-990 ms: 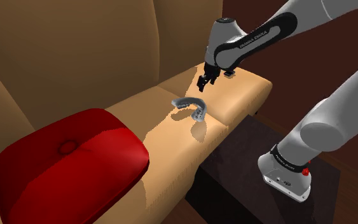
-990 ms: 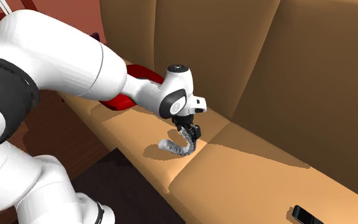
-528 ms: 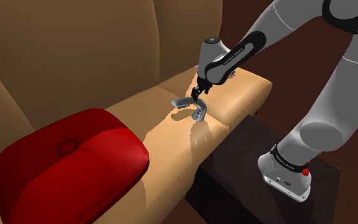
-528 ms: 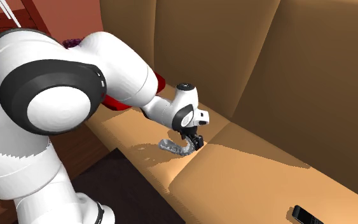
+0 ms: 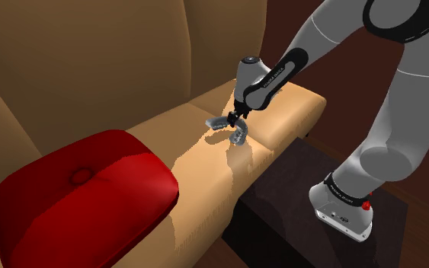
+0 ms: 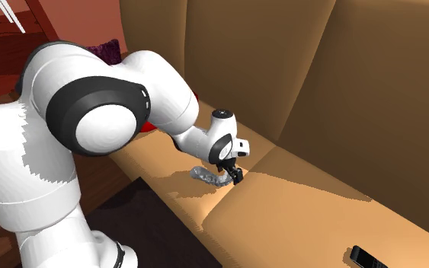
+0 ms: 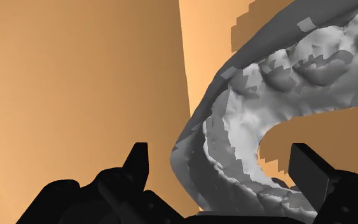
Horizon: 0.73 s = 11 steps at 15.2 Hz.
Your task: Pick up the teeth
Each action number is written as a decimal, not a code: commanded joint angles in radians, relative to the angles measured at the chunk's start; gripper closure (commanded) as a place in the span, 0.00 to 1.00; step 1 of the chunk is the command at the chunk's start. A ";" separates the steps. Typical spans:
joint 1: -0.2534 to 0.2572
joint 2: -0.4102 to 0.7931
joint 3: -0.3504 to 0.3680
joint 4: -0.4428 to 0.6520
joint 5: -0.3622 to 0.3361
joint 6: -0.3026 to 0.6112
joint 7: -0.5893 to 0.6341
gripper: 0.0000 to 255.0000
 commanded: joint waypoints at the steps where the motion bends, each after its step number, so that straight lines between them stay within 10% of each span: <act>1: 0.002 0.005 -0.001 0.000 -0.003 0.006 0.003 1.00; 11: -0.001 -0.008 0.002 -0.001 0.003 -0.007 -0.004 1.00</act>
